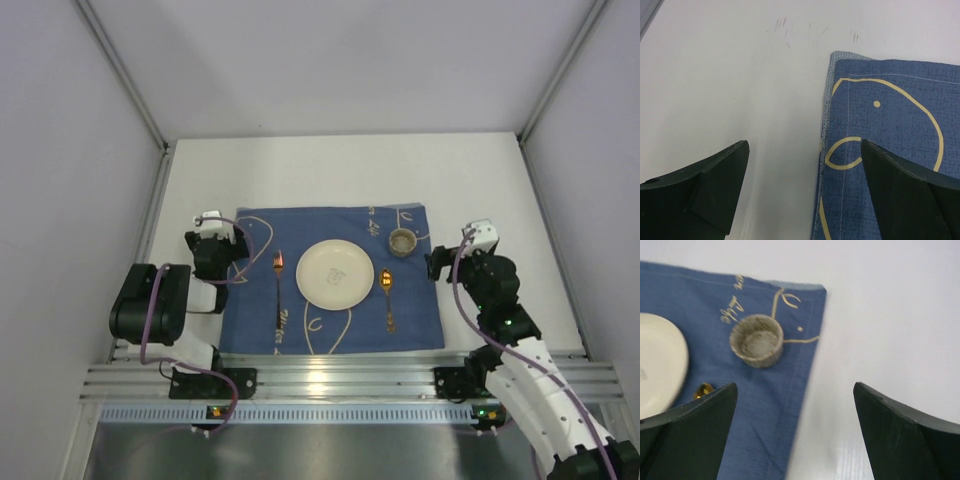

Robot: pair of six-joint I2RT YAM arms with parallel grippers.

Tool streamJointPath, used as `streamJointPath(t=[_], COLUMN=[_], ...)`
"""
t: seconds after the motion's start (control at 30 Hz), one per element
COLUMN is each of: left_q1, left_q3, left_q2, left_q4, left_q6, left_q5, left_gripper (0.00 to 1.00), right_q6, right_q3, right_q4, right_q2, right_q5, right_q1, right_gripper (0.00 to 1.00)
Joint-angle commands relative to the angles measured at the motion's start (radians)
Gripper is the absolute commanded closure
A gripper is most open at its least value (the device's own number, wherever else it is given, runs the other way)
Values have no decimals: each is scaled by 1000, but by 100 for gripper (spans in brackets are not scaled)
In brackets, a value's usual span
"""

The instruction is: Set the dinner table for one person

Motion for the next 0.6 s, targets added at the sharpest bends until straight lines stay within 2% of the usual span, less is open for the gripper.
streamJointPath(t=[0.0,0.1,0.13,0.2,0.23,0.3,0.33,0.4,0.43,0.5,0.53,0.57], left_q1=[3,3,3,3,3,3,3,3,3,3,3,3], left_q3=[22,20,22,22,22,22,22,22,20,22,22,22], left_q2=[-16,-16,-16,-16,-15,-15,-16,-15,-16,-16,-16,-16], left_q4=[80,80,80,80,78,80,80,80,81,81,78,80], left_q6=[14,14,14,14,14,14,14,14,14,14,14,14], left_q5=[13,15,15,13,15,13,15,15,12,15,15,13], left_gripper=[2,1,1,2,2,2,2,1,2,2,2,1], right_q6=[-228,-210,-205,-201,-198,-210,-204,-210,-199,-155,-142,-139], right_q3=[-126,-236,-258,-301,-304,-257,-237,-181,-180,-98,-103,-108], right_q4=[320,552,616,852,1032,1170,1297,1301,1416,1213,1279,1258], right_q2=[6,67,148,267,421,569,711,820,928,891,920,914], right_q5=[133,159,147,95,81,15,-1,-56,-76,-1,-1,-4], right_q1=[6,-39,-56,-99,-110,-147,-159,-197,-210,-225,-228,-233], right_gripper=[0,0,0,0,0,0,0,0,0,0,0,0])
